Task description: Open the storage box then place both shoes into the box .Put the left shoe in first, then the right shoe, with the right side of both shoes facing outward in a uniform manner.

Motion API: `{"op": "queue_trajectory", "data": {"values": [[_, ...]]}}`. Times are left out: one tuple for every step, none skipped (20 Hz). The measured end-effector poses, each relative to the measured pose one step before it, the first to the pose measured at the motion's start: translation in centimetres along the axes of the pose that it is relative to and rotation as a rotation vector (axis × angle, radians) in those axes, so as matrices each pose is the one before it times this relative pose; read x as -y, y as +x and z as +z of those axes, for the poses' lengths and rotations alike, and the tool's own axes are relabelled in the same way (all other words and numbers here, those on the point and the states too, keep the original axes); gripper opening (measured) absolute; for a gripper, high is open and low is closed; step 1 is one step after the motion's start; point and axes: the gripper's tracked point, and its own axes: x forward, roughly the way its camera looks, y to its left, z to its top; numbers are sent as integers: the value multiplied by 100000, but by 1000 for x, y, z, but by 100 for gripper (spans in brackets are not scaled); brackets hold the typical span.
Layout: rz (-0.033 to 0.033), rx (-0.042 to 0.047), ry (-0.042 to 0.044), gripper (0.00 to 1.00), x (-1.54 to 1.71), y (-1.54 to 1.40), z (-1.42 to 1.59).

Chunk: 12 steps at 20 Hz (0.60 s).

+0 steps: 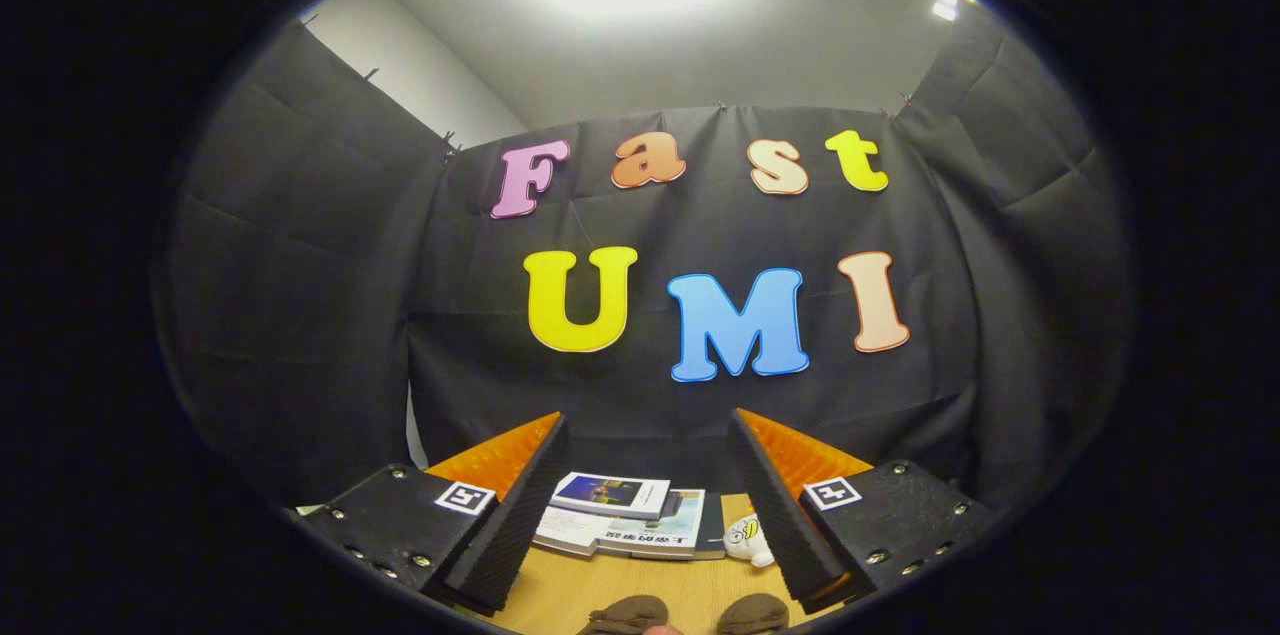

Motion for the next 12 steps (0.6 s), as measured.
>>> {"op": "queue_trajectory", "data": {"values": [[277, -25, -8, 97, -200, 2, -75], [424, 92, -72, 97, -169, 7, 45], [453, 86, 24, 97, -261, -73, -68], [337, -78, 229, 97, -154, -89, -98], [998, -490, 695, 97, -308, -68, -389], [1657, -628, 1070, 97, -491, -154, -280], [1350, -809, 1110, 97, -438, -176, -380], [1403, -496, 1076, 97, -445, -241, -242], [1202, 43, 824, 97, -416, -175, -173], [601, 275, 526, 97, -262, -182, -24], [490, -114, 728, 97, -332, -188, -326], [1145, -673, 1363, 97, -439, -90, -429]]}}
